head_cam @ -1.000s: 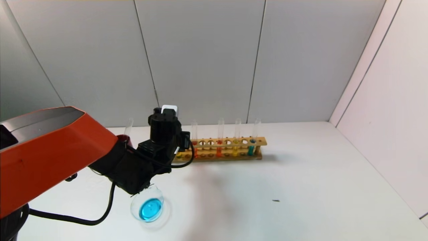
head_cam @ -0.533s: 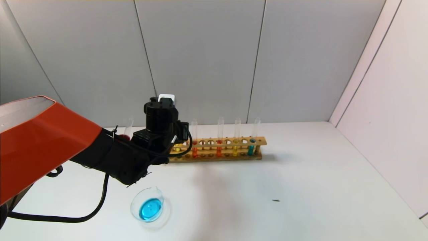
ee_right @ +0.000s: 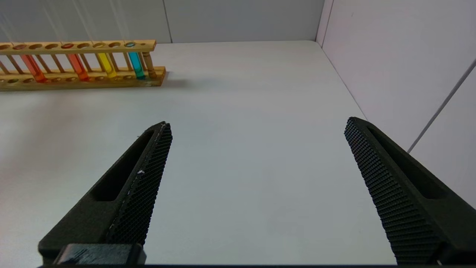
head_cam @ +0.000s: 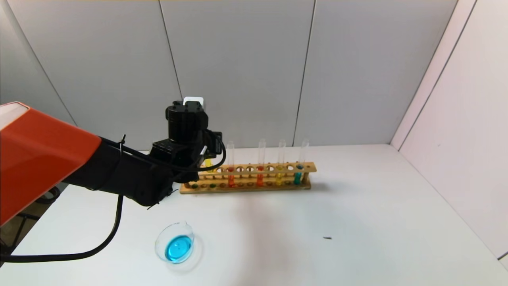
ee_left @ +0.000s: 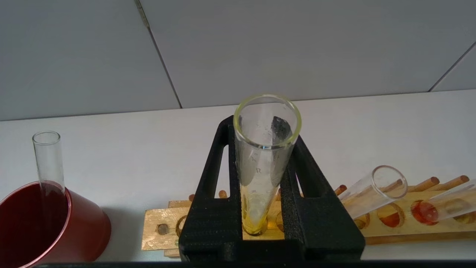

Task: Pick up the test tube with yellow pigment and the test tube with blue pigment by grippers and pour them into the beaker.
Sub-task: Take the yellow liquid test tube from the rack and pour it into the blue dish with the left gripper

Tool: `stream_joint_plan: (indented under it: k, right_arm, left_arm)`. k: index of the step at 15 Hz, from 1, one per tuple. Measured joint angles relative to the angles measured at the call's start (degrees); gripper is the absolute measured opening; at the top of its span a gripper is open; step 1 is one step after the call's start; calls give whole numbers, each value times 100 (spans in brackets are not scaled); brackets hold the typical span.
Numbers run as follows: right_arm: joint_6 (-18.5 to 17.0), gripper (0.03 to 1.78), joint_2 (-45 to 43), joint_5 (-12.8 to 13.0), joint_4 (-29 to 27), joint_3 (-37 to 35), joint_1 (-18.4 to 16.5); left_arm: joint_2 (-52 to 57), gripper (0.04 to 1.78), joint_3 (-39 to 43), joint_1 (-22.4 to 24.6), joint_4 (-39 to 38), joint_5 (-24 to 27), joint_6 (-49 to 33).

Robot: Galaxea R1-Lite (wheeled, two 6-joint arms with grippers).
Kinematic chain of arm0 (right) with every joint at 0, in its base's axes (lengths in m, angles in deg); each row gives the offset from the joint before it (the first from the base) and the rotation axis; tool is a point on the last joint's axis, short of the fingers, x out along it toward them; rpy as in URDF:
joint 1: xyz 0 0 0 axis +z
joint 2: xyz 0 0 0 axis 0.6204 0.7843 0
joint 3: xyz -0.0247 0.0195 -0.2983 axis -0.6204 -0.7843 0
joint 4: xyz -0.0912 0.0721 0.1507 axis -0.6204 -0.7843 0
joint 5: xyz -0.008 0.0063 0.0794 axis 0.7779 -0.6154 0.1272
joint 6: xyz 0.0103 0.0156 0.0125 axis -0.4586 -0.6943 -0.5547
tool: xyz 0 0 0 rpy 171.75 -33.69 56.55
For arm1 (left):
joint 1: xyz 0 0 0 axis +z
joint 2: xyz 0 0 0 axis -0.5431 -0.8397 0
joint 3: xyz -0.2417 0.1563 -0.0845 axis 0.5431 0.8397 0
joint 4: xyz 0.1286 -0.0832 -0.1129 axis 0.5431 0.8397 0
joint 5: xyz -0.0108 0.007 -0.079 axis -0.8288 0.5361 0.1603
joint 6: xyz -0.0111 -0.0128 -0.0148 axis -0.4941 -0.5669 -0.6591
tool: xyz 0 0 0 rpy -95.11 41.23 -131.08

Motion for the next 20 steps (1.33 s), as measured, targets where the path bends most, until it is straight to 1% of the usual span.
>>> stream_joint_plan:
  k: [5,7,10,13,16,20]
  right_arm:
    - [0,170,0,0,0,0,2]
    - [0,170,0,0,0,0,0]
    - [2,170,0,0,0,0,0]
    - [2,170,0,0,0,0,0]
    - [2,170,0,0,0,0,0]
    - [2,170,0,2,0,0,2]
  left_arm:
    - [179,33,-601,63,667,-6,-28]
    - [355,33,-685,12,903,-6,-17]
    - [728,33,-591,-73,1215,-12,0]
    - [1229,33,-285,-77,1615,-17,11]
    - [1822,33,324,-77,1935,27,46]
    - [2464,33,1072,-41,2050,68,176]
